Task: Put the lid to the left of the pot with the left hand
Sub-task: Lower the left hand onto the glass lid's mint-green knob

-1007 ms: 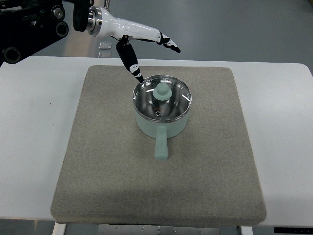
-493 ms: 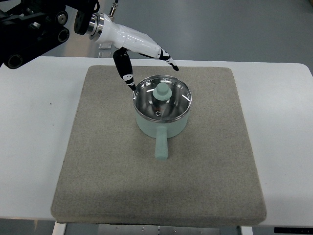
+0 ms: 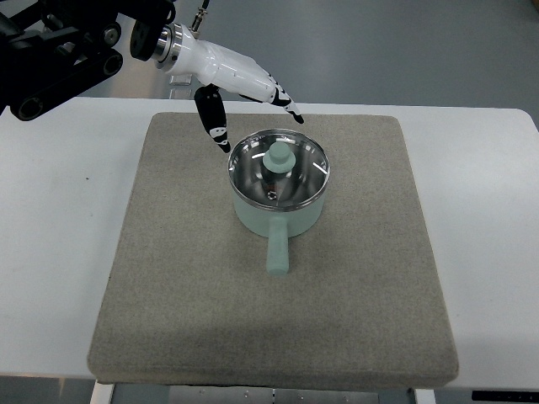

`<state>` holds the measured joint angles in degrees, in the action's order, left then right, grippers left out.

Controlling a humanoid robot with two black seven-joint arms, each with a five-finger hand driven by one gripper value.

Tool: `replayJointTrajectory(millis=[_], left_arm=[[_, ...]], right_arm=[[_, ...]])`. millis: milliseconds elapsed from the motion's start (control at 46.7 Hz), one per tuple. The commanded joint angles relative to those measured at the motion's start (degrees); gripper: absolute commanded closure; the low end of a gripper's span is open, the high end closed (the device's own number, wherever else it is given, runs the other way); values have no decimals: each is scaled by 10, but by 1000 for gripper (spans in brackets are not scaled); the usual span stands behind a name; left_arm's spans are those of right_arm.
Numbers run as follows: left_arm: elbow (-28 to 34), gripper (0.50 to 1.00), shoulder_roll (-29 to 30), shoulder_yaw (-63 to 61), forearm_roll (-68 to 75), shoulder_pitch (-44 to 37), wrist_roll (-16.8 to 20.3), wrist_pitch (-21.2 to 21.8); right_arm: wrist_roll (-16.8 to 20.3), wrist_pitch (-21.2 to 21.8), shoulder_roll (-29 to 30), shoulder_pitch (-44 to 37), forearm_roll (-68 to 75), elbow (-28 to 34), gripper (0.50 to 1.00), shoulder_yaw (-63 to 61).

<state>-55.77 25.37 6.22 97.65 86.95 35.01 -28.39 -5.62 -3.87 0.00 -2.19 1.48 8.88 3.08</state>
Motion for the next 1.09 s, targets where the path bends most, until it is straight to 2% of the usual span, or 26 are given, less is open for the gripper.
replayJointTrajectory(millis=[0,900,1071], left_arm=[[0,508,-1,-2,0,0,0,0],[-3,508,-16,-16,50,10,0,0],[-3,506,-18,-9,46,9,0,15]], right_arm=[[0,0,0,0,-1,0,579,0],[0,0,0,0,-1,0,579,0],[0,0,0,0,-1,0,579,0]])
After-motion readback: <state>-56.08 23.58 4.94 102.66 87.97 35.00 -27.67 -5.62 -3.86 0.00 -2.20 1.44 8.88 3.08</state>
